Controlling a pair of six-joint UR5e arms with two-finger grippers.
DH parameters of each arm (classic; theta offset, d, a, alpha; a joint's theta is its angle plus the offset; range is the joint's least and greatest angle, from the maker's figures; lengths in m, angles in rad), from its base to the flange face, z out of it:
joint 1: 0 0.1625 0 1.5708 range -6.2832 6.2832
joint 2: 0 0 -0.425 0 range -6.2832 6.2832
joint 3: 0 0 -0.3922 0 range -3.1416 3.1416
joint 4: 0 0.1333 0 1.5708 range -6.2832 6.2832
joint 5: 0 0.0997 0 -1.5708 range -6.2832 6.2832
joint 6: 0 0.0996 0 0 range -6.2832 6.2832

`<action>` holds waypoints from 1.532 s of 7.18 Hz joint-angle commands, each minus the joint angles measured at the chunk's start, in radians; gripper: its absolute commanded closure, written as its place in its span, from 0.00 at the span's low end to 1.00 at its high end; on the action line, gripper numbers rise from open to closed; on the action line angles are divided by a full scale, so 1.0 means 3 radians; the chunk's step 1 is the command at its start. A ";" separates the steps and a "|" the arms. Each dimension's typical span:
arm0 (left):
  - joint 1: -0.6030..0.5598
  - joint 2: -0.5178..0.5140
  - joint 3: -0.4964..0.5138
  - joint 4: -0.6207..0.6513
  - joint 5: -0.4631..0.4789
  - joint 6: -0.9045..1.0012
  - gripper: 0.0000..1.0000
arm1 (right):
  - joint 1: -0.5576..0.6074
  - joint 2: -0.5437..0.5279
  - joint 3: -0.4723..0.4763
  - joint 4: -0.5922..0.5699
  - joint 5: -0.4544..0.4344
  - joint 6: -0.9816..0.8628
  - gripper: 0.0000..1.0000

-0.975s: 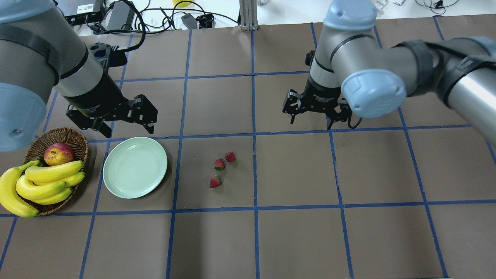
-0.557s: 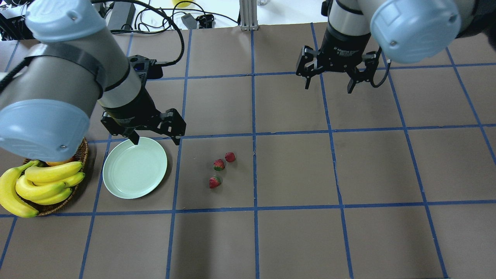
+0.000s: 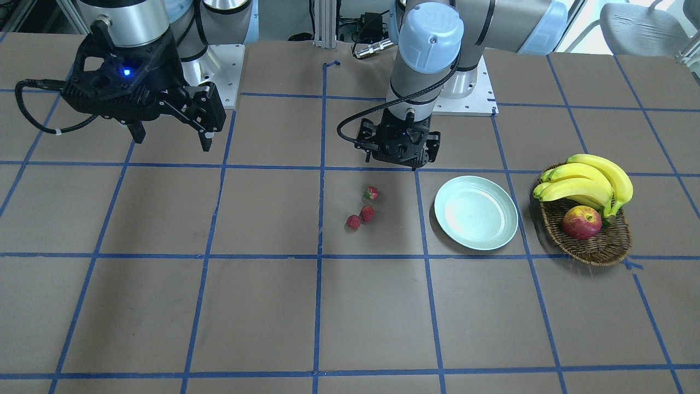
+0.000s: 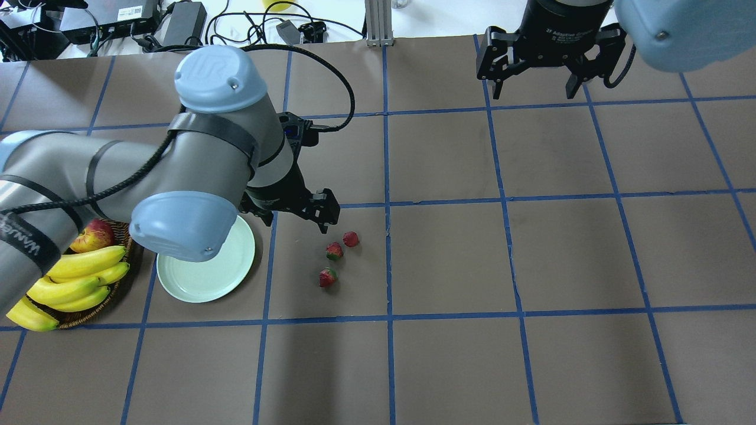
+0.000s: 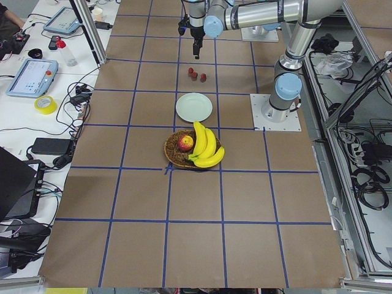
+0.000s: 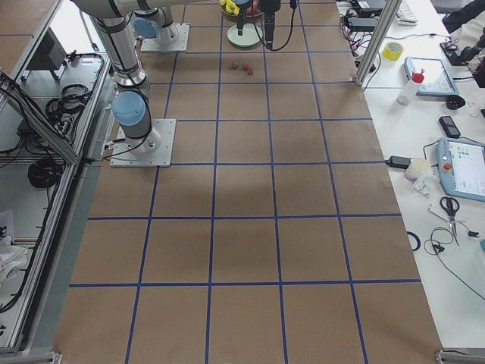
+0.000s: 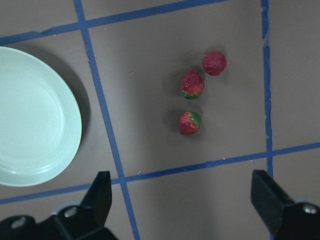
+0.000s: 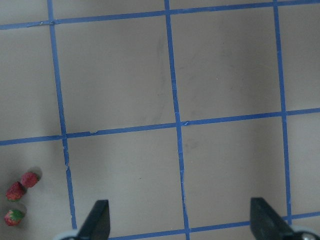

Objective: Collect all strawberries into plate
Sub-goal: 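Lower the left gripper onto the strawberry cluster and grasp one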

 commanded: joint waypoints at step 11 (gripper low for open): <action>-0.0161 -0.1036 -0.0340 0.1486 -0.0402 0.0142 0.10 | -0.0014 -0.0068 -0.0062 0.0224 0.0193 0.0038 0.00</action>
